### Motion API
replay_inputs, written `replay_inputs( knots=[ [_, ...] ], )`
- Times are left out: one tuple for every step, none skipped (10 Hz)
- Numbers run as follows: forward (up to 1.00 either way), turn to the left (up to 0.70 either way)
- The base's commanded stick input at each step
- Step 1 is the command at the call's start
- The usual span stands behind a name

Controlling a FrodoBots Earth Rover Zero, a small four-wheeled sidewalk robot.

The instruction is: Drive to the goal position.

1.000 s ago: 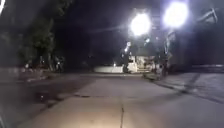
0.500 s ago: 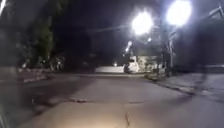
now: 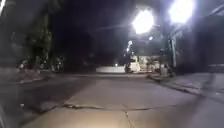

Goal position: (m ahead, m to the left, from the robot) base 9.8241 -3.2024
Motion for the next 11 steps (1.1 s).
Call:
replay_inputs(
  knots=[
    [0.70, 0.00],
    [0.70, 0.00],
    [0.70, 0.00],
    [0.70, 0.00],
    [0.70, 0.00],
    [0.70, -0.03],
    [0.70, -0.13],
    [0.70, -0.33],
    [0.70, -0.35],
    [0.70, -0.35],
    [0.70, -0.35]
  ],
)
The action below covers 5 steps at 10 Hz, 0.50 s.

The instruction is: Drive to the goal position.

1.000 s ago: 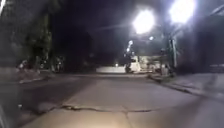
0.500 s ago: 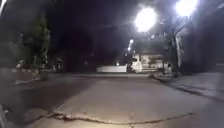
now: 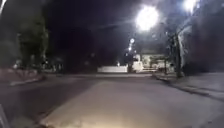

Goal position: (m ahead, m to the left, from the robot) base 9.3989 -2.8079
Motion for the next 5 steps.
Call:
replay_inputs(
  knots=[
    [0.70, -0.35],
    [0.70, -0.35],
    [0.70, -0.29],
    [0.70, -0.02],
    [0.70, 0.00]
  ],
)
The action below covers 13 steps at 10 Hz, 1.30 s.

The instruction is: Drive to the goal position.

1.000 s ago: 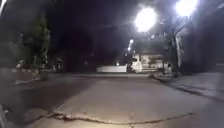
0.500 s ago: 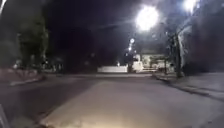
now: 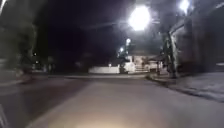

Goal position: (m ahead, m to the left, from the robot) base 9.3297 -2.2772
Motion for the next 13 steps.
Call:
replay_inputs(
  knots=[
    [0.70, 0.00],
    [0.70, 0.00],
    [0.70, 0.00],
    [0.70, 0.00],
    [0.70, 0.00],
    [0.70, 0.00],
    [0.70, 0.00],
    [0.70, 0.00],
    [0.70, 0.00],
    [0.70, 0.00],
    [0.70, 0.00],
    [0.70, 0.00],
    [0.70, 0.00]
  ],
)
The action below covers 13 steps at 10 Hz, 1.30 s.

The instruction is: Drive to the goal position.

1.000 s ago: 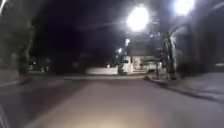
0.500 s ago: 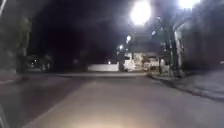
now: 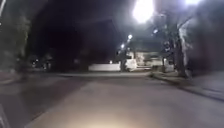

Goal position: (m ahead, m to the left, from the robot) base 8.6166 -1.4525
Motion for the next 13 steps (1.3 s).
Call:
replay_inputs(
  knots=[
    [0.70, 0.00],
    [0.70, 0.00],
    [0.70, 0.00],
    [0.70, 0.00],
    [0.70, 0.00],
    [0.70, 0.00],
    [0.70, 0.00],
    [0.70, 0.00],
    [0.70, 0.00],
    [0.70, -0.15],
    [0.70, -0.35],
    [0.70, -0.35],
    [0.70, -0.35]
  ],
)
